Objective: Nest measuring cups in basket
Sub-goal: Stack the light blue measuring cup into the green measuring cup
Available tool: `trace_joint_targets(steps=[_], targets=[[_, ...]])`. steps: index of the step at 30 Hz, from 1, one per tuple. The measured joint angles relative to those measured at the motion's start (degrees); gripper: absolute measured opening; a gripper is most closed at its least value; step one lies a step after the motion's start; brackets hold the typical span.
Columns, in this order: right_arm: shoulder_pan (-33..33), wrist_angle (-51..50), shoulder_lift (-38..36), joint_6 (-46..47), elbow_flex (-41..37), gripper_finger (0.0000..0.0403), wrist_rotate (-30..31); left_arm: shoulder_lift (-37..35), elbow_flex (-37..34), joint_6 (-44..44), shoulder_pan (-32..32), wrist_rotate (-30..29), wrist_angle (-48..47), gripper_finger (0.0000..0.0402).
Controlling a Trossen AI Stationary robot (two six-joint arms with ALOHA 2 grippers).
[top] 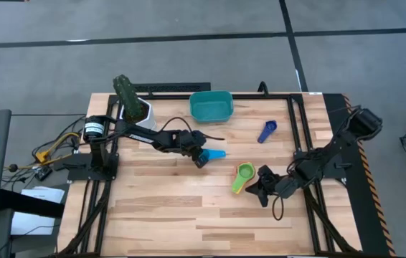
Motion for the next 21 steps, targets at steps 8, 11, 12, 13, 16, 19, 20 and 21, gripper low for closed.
trace_joint_targets(steps=[8,11,12,13,16,19,20,21], targets=[[-2.1,-0.2,-7.5,-7.7,0.0,0.0014,0.0,0.0,0.4,5.9,0.0,2.0,-0.1,0.0006],[-4.0,-0.1,-10.5,-13.7,0.0,0.0014,-0.2,0.0,0.4,9.0,0.3,3.5,0.0,0.0004],[-4.9,0.2,-11.5,-16.1,0.0,0.0017,-0.2,0.0,0.4,10.3,0.5,4.6,0.0,0.0003],[-5.9,0.7,-12.4,-18.5,0.0,0.0021,-0.2,0.0,0.4,11.6,0.9,5.6,0.0,0.0003],[-9.3,2.1,-14.6,-25.7,0.0,0.0033,-0.4,0.0,0.4,15.3,2.1,8.8,0.0,0.0004],[-12.7,3.2,-16.2,-32.0,0.0,0.0038,-0.5,-0.1,0.4,18.6,3.1,10.9,-0.2,0.0003],[-13.8,3.3,-16.4,-34.0,0.0,0.0038,-0.5,-0.1,0.4,19.4,3.3,11.3,-0.2,0.0003],[-14.9,3.6,-16.6,-35.9,0.0,0.0036,-0.5,-0.2,0.4,20.0,3.5,11.8,-0.3,0.0002]])
